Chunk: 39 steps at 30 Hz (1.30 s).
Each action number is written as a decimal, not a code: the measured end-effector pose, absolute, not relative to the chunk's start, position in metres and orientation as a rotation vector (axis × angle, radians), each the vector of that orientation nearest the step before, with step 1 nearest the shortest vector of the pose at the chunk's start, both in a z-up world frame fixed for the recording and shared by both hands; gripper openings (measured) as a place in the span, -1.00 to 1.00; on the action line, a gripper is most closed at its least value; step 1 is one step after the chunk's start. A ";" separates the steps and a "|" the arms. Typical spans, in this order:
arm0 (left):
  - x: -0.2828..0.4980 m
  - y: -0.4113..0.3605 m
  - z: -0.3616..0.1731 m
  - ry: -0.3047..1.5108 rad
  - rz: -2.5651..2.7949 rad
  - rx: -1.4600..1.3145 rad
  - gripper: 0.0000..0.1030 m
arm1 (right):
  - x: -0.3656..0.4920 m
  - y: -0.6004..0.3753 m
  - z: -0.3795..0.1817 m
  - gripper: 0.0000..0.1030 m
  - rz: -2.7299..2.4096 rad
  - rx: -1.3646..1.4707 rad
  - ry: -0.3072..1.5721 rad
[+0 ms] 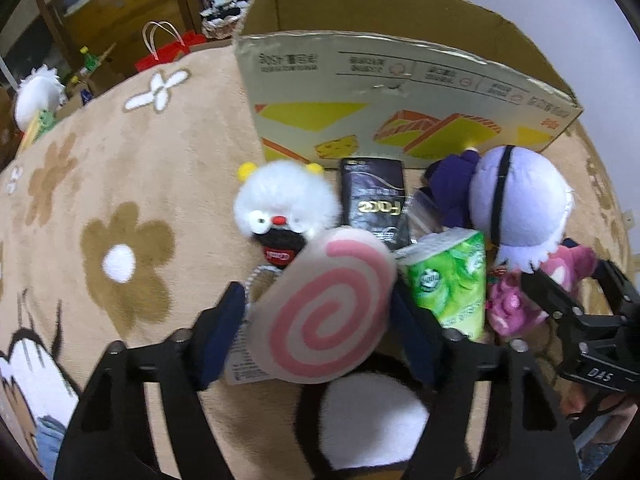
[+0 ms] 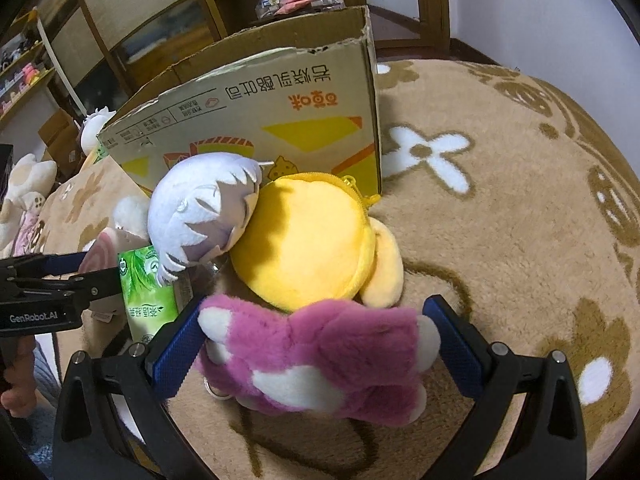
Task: Organize soft objects
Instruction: 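Lower the left tool onto the swirl lollipop plush while the right tool lowers onto the pink bear, then close the left tool on the swirl lollipop while the right tool grips the pink bear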
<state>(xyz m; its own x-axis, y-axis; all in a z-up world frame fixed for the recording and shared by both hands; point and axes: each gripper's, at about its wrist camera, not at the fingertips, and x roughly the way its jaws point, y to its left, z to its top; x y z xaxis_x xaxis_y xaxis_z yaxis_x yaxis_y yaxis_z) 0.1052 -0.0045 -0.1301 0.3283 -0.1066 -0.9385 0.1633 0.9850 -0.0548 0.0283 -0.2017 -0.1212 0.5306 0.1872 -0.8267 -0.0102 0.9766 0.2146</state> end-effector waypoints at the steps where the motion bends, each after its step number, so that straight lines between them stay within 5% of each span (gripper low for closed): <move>1: 0.104 -0.005 -0.130 1.223 -0.178 0.051 0.24 | 0.028 -0.202 -0.121 1.00 0.120 0.197 1.007; 8: 0.103 -0.005 -0.128 1.216 -0.191 0.042 -0.09 | 0.028 -0.206 -0.125 1.00 0.141 0.241 1.023; 15: 0.104 -0.004 -0.132 1.217 -0.176 0.017 -0.11 | 0.031 -0.202 -0.132 1.00 0.162 0.260 1.054; 22: 0.103 0.000 -0.129 1.214 -0.182 -0.004 -0.36 | 0.030 -0.202 -0.131 0.98 0.174 0.270 1.046; 39: 0.074 -0.004 -0.102 1.108 -0.154 0.017 -0.36 | 0.009 -0.213 -0.096 0.90 0.136 0.273 0.908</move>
<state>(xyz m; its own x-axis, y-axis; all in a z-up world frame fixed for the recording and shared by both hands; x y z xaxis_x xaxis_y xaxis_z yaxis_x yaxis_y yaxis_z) 0.0745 -0.0037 -0.1022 0.4371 -0.1160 -0.8919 0.1325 0.9891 -0.0637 0.0089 -0.2126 -0.0965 0.6100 0.2307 -0.7581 -0.0010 0.9569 0.2904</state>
